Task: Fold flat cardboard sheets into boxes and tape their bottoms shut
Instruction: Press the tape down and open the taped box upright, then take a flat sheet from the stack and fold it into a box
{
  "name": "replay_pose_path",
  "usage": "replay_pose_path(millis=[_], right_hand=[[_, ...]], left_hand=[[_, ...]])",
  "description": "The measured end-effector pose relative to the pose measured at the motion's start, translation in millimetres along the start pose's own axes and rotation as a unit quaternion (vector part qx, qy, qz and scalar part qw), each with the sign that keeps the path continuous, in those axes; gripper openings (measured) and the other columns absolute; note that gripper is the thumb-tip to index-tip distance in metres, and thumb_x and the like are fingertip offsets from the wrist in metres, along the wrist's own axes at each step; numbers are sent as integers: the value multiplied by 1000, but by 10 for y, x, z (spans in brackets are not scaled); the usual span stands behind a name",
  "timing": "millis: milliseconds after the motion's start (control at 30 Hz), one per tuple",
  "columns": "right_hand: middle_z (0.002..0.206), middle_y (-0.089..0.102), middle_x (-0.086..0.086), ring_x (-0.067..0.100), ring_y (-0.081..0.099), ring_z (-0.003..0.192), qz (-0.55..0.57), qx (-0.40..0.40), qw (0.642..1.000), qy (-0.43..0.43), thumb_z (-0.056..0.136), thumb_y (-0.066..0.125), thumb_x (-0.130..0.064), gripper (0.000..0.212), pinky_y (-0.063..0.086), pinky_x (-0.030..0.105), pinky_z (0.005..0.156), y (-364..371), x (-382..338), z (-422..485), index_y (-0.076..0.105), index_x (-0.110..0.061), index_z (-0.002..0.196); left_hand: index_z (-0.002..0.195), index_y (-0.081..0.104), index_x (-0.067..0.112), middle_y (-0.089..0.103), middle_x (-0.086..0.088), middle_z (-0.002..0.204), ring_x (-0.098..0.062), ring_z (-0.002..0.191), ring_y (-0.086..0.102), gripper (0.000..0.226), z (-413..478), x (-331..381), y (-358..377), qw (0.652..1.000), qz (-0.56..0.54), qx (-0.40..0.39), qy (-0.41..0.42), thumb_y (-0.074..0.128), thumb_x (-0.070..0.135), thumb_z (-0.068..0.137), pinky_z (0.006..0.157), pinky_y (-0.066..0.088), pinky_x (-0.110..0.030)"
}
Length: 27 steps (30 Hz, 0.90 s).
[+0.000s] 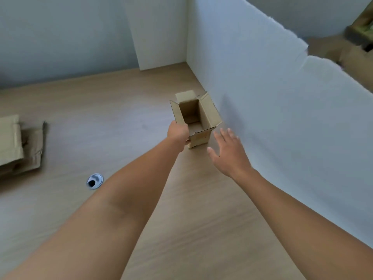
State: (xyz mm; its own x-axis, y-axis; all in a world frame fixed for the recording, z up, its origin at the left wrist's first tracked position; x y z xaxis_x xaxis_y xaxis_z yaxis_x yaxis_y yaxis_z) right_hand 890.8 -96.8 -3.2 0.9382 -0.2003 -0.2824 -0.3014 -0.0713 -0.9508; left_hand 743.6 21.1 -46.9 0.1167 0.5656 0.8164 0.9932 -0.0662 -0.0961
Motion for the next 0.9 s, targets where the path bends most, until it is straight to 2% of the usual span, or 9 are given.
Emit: replay_pose_path(millis=[100,167,233,300,400,467,533,700,900], right_hand=[[168,14,5,24,1,156,-13,5,1000,-13,103,36,-50,65,6,46,126,-119,-45,93,21,-20,159],[168,14,4,24,0,156,-8,11,1000,-26,104,35,-50,64,6,45,126,-192,-147,112,21,-21,160],[168,15,4,23,0,156,-4,17,999,-45,104,35,-50,64,5,44,126,-221,-340,102,22,-22,159],[168,15,3,22,0,156,1,16,998,-67,103,34,-50,63,5,43,126,-190,-632,94,24,-22,159],[168,16,4,22,-1,156,25,-8,994,-103,103,35,-50,64,3,43,126,-34,-1275,104,24,-21,159],[168,14,3,21,-1,156,28,-30,989,-140,104,33,-51,65,3,42,126,136,-1825,97,22,-21,160],[169,10,3,20,-4,156,30,-52,981,-182,104,32,-52,66,0,41,126,341,-2431,66,19,-21,160],[169,8,4,20,-4,155,51,-109,958,-260,102,34,-55,69,2,41,126,907,-4058,-40,17,-23,161],[168,13,2,18,5,155,86,-155,951,-252,102,41,-52,70,11,35,124,1610,-5533,65,18,-20,160]], left_hand=[[131,47,16,57,-8,119,-22,90,56,34,25,112,49,999,39,0,22,51,32,102,84,58,-42],[137,45,16,56,-4,122,-23,102,56,50,-13,153,-48,996,74,0,41,51,48,99,95,53,-44],[139,46,17,55,-3,135,-23,118,53,53,-102,195,-277,988,128,5,87,47,53,100,98,46,-37],[143,46,18,50,-1,146,-22,132,48,51,-237,260,-664,956,231,36,178,46,49,102,103,40,-35],[146,45,22,37,0,158,-22,150,24,51,-378,257,-1457,867,399,94,285,45,48,102,120,24,-42],[148,43,27,23,2,165,-23,155,5,53,-389,149,-2115,827,476,128,270,41,52,102,125,8,-47],[148,42,29,16,3,167,-22,155,-5,54,-436,47,-2833,812,504,168,242,40,54,101,124,-4,-47],[145,44,26,14,0,167,-25,155,-2,55,-630,-208,-4757,836,457,267,148,47,55,98,123,-1,-50],[151,37,15,21,-11,163,-30,153,10,75,-454,-517,-6772,866,359,342,61,52,62,94,123,15,-52]])
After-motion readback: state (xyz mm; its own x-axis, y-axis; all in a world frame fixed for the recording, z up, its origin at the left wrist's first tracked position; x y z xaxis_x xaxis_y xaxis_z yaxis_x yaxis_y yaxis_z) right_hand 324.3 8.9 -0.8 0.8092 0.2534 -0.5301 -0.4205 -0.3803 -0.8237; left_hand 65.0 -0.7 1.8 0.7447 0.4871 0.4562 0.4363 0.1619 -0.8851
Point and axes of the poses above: each hand's wrist, its own z-axis towards the middle knuckle, its own y-axis out of the palm, x = y × z, the point moved 7 cm from there along z, towards the middle knuckle
